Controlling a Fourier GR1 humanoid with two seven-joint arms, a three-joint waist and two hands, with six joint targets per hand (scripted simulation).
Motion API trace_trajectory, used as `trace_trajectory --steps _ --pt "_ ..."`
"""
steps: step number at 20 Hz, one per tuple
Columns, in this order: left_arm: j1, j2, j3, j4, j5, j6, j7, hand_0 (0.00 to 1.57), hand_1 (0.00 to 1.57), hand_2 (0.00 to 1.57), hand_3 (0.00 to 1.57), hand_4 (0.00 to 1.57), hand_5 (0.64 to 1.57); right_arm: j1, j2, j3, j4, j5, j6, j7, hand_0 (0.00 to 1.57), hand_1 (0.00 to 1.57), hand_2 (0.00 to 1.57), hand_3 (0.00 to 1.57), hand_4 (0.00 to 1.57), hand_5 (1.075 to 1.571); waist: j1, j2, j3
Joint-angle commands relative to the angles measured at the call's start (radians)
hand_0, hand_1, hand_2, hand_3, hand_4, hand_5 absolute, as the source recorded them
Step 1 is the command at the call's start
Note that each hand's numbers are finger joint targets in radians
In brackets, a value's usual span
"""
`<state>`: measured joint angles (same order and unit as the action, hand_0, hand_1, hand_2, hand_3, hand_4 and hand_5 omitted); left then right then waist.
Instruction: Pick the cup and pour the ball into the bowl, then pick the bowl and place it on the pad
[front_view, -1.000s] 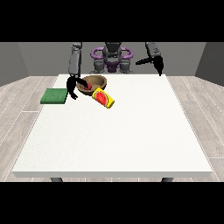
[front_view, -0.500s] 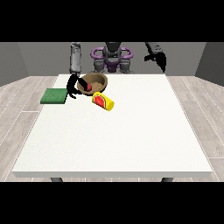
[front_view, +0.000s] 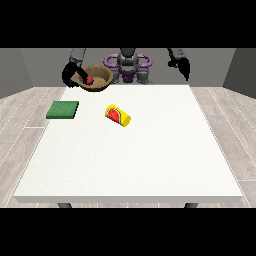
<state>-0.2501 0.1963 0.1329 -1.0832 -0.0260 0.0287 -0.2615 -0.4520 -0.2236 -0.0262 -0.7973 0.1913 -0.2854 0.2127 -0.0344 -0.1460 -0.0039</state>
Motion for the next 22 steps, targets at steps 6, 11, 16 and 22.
trace_trajectory --steps 6,11,16,22 --pt "-0.022 -0.011 0.007 -0.051 0.015 -0.007 -0.022 0.0 0.0 0.0 0.0 1.02 1.431 0.021 -0.145 -0.118 -0.095 -0.066 0.098 0.038 1.57 1.57 1.57 0.47 0.83 1.57 0.025 0.108 0.0038" --pt "-0.137 0.091 0.08 -0.06 0.088 -0.1 -0.021 0.0 0.0 0.0 0.0 1.22 1.481 -0.073 -0.244 -0.203 -0.018 -0.099 0.116 -0.03 1.57 1.57 1.57 0.47 0.83 1.57 0.084 0.242 0.0041" --pt "-0.116 0.258 0.216 -0.079 0.223 -0.252 -0.009 0.0 0.0 0.0 0.0 1.32 1.562 -0.003 -0.307 -0.287 0.034 -0.156 0.159 -0.144 1.57 1.57 1.57 0.0 0.88 1.571 0.138 0.248 0.0045" --pt "-0.086 0.415 0.367 0.058 0.314 -0.405 -0.161 0.0 0.0 0.0 0.0 1.27 1.571 -0.017 -0.332 -0.332 0.031 -0.177 0.143 -0.229 1.57 1.57 1.57 0.0 0.8 1.566 0.15 0.355 0.0035"
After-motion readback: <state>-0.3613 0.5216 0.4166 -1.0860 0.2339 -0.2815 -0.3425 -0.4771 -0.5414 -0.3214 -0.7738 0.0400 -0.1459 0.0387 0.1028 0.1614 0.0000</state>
